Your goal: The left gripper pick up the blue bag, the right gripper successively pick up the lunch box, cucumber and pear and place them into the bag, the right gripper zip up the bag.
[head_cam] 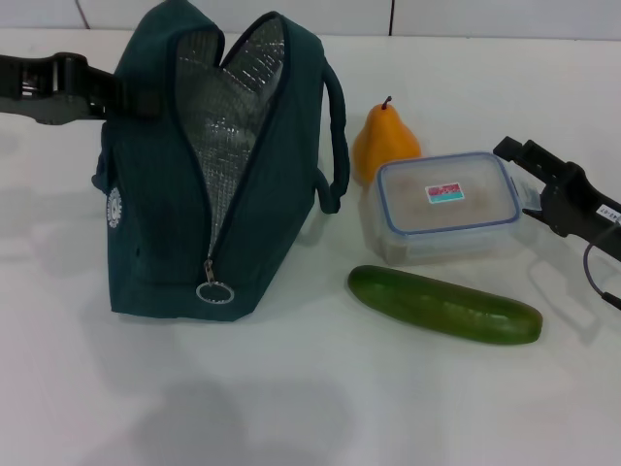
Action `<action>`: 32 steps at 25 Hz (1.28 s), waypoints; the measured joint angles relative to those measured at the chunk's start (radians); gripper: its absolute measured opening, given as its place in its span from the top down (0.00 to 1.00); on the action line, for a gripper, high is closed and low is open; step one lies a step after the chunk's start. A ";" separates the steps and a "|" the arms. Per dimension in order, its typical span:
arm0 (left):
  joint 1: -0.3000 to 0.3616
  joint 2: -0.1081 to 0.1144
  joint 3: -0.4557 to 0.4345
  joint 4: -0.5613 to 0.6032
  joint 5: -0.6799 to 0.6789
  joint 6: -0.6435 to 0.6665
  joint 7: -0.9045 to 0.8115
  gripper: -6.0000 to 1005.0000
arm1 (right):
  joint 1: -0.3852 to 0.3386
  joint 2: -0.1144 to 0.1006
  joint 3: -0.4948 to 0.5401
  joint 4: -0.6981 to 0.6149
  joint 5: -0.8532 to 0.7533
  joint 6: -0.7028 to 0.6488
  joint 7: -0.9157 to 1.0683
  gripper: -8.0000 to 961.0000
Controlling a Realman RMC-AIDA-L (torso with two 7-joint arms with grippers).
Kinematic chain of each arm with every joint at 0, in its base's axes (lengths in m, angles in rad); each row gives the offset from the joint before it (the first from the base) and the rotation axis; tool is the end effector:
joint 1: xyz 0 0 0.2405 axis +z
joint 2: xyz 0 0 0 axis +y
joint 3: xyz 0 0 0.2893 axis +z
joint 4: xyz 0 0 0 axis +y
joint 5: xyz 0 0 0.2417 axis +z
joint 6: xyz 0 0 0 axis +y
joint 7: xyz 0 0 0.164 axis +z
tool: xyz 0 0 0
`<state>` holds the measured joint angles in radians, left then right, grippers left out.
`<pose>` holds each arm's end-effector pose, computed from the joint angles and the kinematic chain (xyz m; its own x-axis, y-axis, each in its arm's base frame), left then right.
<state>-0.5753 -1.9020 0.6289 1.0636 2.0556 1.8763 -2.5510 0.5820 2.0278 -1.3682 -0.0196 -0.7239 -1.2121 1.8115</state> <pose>-0.2579 0.3937 0.1199 0.3312 0.8620 0.3838 0.9051 -0.4053 0.1290 0.3354 0.3870 -0.0858 -0.2566 -0.6660 -0.7005 -0.8935 -0.1129 0.4347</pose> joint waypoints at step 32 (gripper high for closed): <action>0.010 0.000 0.000 0.001 0.000 0.000 0.006 0.95 | -0.012 0.000 -0.008 -0.022 0.001 0.002 -0.012 0.34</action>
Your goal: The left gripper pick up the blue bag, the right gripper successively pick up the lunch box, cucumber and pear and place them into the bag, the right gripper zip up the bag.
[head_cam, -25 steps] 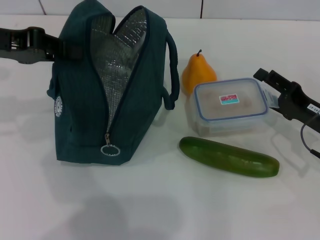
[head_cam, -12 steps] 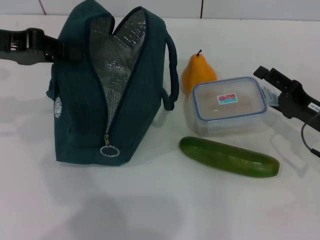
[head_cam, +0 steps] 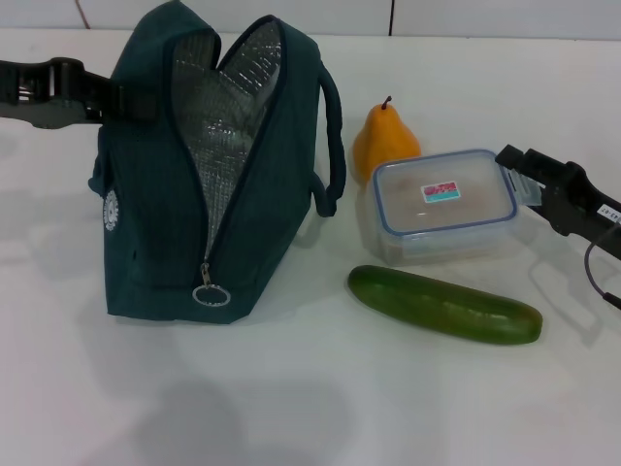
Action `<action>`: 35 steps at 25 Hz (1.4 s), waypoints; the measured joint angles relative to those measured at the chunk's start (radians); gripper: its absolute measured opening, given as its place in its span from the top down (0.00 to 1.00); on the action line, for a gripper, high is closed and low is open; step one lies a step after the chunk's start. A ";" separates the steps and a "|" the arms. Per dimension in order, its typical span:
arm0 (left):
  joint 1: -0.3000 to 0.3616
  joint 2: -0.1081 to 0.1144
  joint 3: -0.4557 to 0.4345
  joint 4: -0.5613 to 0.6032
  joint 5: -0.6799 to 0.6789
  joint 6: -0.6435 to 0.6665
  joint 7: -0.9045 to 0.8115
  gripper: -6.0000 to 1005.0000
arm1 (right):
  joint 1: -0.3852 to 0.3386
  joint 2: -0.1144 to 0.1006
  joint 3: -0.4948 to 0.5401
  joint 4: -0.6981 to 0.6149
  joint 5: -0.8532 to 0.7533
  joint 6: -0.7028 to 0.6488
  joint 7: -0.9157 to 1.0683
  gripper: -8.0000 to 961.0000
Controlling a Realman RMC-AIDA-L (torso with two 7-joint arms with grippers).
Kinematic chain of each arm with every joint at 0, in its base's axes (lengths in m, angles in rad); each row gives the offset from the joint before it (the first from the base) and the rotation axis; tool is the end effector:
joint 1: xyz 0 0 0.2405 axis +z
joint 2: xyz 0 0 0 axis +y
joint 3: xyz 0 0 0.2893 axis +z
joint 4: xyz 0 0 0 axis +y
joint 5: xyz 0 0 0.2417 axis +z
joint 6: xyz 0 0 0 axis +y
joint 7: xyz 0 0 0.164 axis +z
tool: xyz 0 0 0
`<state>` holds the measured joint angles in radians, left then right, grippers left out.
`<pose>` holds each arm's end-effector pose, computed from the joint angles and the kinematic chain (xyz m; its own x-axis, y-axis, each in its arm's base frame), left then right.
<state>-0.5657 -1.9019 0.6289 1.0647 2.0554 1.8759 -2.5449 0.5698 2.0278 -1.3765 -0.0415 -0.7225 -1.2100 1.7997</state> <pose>-0.2616 0.3913 0.1201 0.3292 0.8620 0.3853 0.9068 -0.4025 0.1257 0.3353 0.3866 -0.0844 -0.2382 -0.6631 -0.7096 -0.8967 -0.1305 0.4230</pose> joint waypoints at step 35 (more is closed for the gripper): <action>0.004 -0.003 0.002 -0.008 0.002 0.000 0.020 0.95 | -0.082 0.000 -0.027 -0.102 0.047 -0.081 -0.082 0.88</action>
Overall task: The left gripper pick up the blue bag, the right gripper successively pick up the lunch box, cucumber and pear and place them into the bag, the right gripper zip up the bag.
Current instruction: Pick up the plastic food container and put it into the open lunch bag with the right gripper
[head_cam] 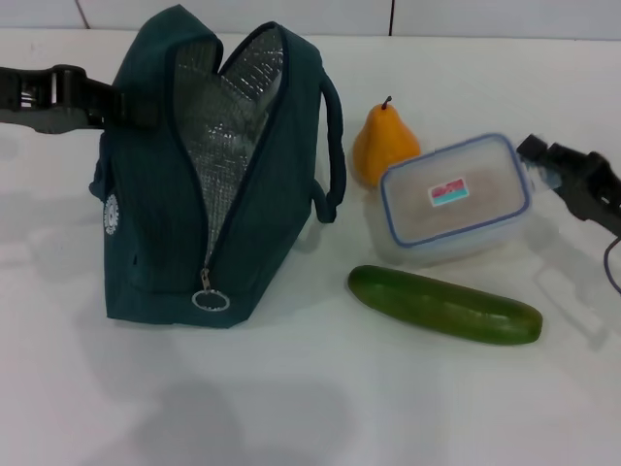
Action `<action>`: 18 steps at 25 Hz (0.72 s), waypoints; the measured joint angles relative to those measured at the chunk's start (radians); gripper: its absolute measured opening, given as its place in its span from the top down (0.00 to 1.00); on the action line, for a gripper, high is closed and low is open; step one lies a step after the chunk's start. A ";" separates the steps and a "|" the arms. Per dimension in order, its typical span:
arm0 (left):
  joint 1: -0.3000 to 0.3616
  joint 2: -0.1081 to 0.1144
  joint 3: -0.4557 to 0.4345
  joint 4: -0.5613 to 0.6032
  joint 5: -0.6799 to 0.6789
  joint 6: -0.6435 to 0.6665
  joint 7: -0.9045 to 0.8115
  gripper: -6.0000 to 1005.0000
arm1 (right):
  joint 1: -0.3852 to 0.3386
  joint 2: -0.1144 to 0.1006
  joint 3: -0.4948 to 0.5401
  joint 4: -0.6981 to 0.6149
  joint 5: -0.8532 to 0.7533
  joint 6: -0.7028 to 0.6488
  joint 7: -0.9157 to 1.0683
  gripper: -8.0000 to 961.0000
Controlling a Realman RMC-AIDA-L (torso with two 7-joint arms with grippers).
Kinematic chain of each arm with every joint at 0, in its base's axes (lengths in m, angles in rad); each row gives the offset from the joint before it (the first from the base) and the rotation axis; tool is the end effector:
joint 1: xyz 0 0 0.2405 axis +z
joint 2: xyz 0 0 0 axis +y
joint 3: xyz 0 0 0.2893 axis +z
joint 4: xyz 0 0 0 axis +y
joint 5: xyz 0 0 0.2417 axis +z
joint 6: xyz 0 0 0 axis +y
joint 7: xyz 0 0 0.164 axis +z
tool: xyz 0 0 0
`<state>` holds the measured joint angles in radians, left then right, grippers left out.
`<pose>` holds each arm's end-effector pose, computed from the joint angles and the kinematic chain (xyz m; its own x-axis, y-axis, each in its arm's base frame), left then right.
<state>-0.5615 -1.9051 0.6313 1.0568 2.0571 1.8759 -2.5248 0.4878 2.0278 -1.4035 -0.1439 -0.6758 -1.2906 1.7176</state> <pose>-0.2639 0.3897 0.1169 0.3381 0.8602 0.3818 0.9030 -0.4108 0.1258 0.3303 0.3756 -0.0676 -0.1732 -0.6129 -0.7710 -0.8726 -0.2675 0.4087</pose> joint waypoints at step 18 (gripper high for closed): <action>0.008 -0.005 0.002 0.000 0.000 0.003 0.001 0.95 | -0.044 -0.001 0.000 0.006 0.117 -0.177 -0.036 0.89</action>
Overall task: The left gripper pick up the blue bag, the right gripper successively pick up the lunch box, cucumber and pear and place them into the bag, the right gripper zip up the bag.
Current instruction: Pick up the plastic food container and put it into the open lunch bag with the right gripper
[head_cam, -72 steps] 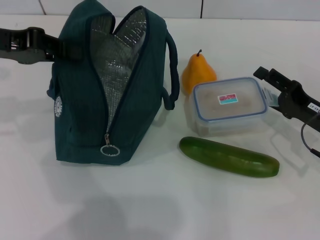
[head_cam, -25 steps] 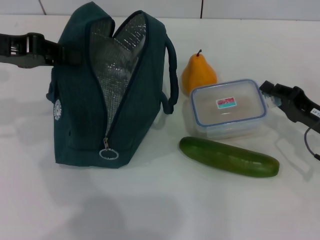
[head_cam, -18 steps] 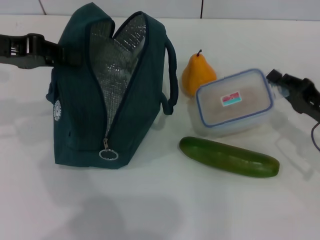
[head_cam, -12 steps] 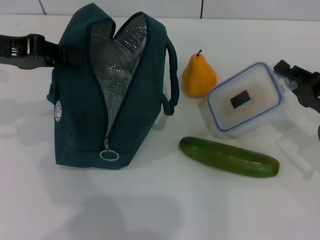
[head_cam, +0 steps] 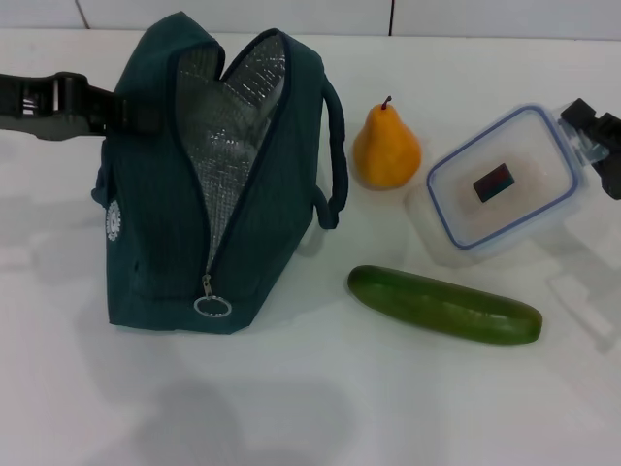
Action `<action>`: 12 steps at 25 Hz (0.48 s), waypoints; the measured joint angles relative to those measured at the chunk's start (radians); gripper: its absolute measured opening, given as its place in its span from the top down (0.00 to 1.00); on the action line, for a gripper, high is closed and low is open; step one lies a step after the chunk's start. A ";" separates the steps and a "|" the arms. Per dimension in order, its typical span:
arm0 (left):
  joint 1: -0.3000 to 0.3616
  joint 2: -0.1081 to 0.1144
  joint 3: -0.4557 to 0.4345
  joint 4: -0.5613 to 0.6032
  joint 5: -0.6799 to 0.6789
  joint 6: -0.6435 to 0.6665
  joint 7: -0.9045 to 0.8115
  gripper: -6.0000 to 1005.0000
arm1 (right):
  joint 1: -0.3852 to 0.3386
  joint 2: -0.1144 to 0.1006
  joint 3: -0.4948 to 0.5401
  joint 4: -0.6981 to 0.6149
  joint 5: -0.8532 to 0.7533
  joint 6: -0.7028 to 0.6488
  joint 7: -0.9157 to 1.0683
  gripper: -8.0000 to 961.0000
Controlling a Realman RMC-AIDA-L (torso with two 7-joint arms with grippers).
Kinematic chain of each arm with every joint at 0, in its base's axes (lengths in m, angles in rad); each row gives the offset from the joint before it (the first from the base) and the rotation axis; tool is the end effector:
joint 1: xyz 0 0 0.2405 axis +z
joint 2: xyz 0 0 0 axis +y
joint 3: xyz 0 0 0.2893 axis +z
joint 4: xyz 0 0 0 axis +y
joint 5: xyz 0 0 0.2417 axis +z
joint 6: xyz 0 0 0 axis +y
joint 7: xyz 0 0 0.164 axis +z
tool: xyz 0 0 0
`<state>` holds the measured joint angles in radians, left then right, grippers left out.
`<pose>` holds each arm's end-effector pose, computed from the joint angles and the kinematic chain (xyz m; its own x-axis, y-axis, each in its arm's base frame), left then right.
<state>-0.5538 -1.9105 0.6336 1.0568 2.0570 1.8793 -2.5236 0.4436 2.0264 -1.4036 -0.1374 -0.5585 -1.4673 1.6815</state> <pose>-0.2660 0.3867 0.1141 0.3327 0.8646 0.3766 0.9044 -0.4056 0.1322 0.3255 0.3589 -0.0420 -0.2359 -0.5312 -0.8137 -0.7954 -0.3755 0.4758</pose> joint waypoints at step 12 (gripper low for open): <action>0.000 -0.006 0.000 0.000 0.000 0.001 0.002 0.95 | 0.010 -0.003 0.013 -0.011 0.071 -0.068 0.004 0.89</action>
<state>-0.5538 -1.9160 0.6334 1.0569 2.0570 1.8807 -2.5221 0.4532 2.0234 -1.3901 -0.1485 -0.4875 -1.5356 1.6850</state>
